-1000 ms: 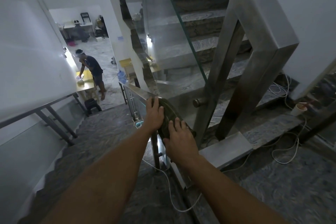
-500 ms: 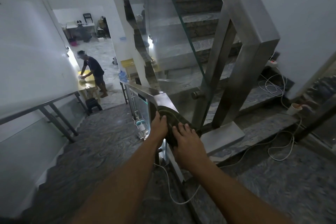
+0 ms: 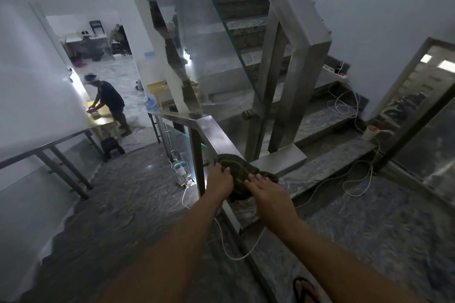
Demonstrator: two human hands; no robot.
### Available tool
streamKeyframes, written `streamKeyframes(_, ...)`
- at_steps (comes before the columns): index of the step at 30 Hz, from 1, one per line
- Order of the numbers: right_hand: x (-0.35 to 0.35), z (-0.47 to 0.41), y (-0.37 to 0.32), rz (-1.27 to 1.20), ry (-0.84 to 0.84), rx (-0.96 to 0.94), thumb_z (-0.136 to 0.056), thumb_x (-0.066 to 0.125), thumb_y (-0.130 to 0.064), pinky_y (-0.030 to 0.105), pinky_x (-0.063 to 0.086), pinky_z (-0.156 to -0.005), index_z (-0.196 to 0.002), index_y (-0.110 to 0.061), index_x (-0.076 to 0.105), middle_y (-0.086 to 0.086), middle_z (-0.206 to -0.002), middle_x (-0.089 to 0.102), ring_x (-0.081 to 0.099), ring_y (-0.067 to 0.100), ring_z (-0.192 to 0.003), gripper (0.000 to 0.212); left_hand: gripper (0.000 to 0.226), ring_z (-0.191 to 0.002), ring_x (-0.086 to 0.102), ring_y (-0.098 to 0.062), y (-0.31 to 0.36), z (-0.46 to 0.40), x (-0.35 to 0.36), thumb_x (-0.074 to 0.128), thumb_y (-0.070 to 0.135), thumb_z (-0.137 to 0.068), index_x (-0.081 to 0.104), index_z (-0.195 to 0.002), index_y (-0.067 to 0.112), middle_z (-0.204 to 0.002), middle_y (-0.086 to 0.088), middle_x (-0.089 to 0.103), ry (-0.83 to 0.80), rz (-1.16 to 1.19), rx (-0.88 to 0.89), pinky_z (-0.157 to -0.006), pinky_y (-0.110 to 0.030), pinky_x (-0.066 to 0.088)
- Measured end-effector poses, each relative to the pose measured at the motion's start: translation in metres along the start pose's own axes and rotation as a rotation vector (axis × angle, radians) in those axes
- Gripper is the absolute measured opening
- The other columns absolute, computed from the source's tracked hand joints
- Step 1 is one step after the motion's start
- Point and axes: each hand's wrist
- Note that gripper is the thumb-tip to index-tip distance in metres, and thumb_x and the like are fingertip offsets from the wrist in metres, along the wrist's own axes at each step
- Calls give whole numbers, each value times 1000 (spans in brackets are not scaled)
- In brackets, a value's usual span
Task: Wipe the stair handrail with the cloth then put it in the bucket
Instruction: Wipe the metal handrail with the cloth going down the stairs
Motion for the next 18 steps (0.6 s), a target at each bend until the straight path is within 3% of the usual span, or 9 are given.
streamKeyframes(2,-8,5,8,7,-15,-3,-72,62,-6,45,60,-74,-95,-9,70,15,-102,73,72,29,-87,25,23,-105,60,-26,0,12,7,41,13,-98,47,-119,5,-110,-13,60,9,-70,44,-88,-35,51)
streamKeyframes(4,-19,10,17,6,-60,24,-78,61,-7,41,59,-76,-94,-12,69,12,-97,74,71,26,-82,18,48,-121,54,-31,-1,28,15,45,16,-97,26,-139,5,-132,-18,51,-24,-110,70,-101,-41,47)
streamKeyframes(7,-34,20,34,-5,-117,134,-87,55,-15,30,50,-79,-99,-19,66,4,-94,71,64,18,-84,17,84,-141,28,-36,-2,49,27,53,30,-93,-5,-151,9,-158,-19,9,-120,-159,79,-112,-48,35)
streamKeyframes(10,-51,30,49,-45,-91,258,-86,55,-11,27,44,-73,-98,-20,67,4,-92,69,58,16,-81,20,86,-148,-4,-37,-7,63,31,52,36,-92,-1,-151,6,-159,-15,-19,-146,-519,209,-120,-50,16)
streamKeyframes(13,-68,37,58,-72,-91,303,-83,58,-7,34,50,-78,-98,-20,67,5,-91,68,59,19,-83,21,87,-145,-22,-37,-15,68,28,51,41,-89,0,-152,11,-158,-15,-20,-109,-965,445,-114,-55,-13)
streamKeyframes(16,-85,46,71,-62,-82,365,-80,59,-3,41,52,-78,-98,-18,68,8,-92,69,61,23,-85,25,73,-143,-22,-27,-26,63,24,50,40,-92,12,-151,19,-162,-10,-3,-62,-1173,721,-112,-53,-17)
streamKeyframes(18,-96,55,79,-69,-73,396,-79,58,-2,41,51,-79,-97,-17,68,9,-93,68,61,25,-89,26,58,-147,-11,-25,-24,60,24,50,37,-94,28,-147,25,-161,-6,11,-69,-1208,845,-112,-49,-18)
Point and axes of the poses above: each hand's wrist, its own z-axis away from the middle knuckle, its own x-axis out of the palm, y = z × x
